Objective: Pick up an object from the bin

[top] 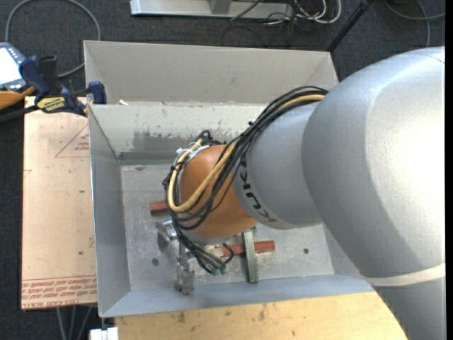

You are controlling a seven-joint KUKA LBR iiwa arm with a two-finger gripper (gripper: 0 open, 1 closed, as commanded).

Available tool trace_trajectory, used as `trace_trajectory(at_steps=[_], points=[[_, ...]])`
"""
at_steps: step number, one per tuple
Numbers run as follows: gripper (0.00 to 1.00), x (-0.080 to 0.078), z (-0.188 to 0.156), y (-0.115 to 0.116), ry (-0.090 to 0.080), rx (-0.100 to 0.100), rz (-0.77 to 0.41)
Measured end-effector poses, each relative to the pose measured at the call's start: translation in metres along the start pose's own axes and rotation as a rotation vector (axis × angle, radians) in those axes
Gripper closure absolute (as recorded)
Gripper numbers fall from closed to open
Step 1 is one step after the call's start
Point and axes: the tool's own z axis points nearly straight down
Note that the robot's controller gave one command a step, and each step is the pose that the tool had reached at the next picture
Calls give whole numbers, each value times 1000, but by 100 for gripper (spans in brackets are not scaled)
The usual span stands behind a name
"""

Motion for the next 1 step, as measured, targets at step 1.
trace_trajectory(at_steps=[1], points=[[0, -18, -77, -39, 7, 1, -118]])
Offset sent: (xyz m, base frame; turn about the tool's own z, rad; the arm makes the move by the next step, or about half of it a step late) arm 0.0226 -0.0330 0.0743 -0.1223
